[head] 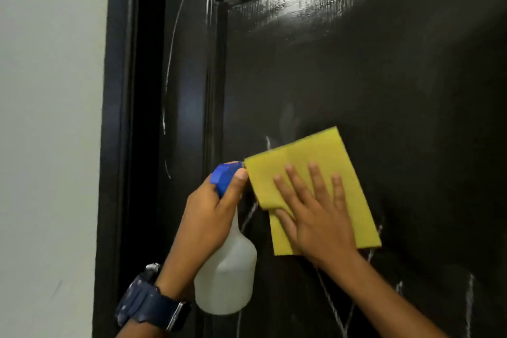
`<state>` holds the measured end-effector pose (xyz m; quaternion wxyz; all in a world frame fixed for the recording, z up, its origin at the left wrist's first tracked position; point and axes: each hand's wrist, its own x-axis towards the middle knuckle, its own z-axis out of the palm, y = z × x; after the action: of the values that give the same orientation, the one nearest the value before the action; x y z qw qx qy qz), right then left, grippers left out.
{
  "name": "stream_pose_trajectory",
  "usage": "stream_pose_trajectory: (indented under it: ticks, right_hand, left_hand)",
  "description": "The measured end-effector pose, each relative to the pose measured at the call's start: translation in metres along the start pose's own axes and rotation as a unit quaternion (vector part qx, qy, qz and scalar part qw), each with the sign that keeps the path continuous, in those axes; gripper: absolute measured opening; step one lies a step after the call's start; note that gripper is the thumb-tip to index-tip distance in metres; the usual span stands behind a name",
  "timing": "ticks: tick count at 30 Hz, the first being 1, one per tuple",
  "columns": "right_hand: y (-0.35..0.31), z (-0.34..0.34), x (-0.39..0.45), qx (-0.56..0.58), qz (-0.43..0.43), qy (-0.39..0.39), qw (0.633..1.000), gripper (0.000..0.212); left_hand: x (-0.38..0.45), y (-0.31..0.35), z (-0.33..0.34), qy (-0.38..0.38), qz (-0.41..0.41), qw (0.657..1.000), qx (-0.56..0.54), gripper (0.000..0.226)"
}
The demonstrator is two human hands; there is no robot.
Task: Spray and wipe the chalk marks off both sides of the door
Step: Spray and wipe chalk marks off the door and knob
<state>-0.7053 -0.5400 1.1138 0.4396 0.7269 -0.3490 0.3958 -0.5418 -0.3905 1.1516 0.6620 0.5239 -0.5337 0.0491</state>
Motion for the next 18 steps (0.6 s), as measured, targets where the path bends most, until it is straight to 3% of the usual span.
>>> stream_pose_trajectory:
  ticks: [6, 9, 14, 18]
  right_hand:
    - [-0.008, -0.024, 0.157, 0.006, 0.103, 0.036, 0.994, 0.067]
    - [-0.031, -0.013, 0.140, 0.004, 0.112, 0.036, 0.993, 0.065]
    - [-0.108, 0.017, 0.032, -0.002, 0.051, -0.004, 0.999, 0.067]
    - [-0.103, 0.010, 0.084, -0.008, 0.064, 0.009, 0.998, 0.065]
  left_hand:
    - [0.033, -0.026, -0.032, 0.005, 0.011, 1.000, -0.027, 0.059]
    - [0.040, -0.043, -0.045, -0.009, 0.007, 0.999, -0.050, 0.059]
    - [0.039, -0.068, -0.060, -0.040, 0.008, 0.996, -0.084, 0.053]
    - [0.041, -0.076, -0.067, -0.054, 0.004, 0.994, -0.090, 0.055]
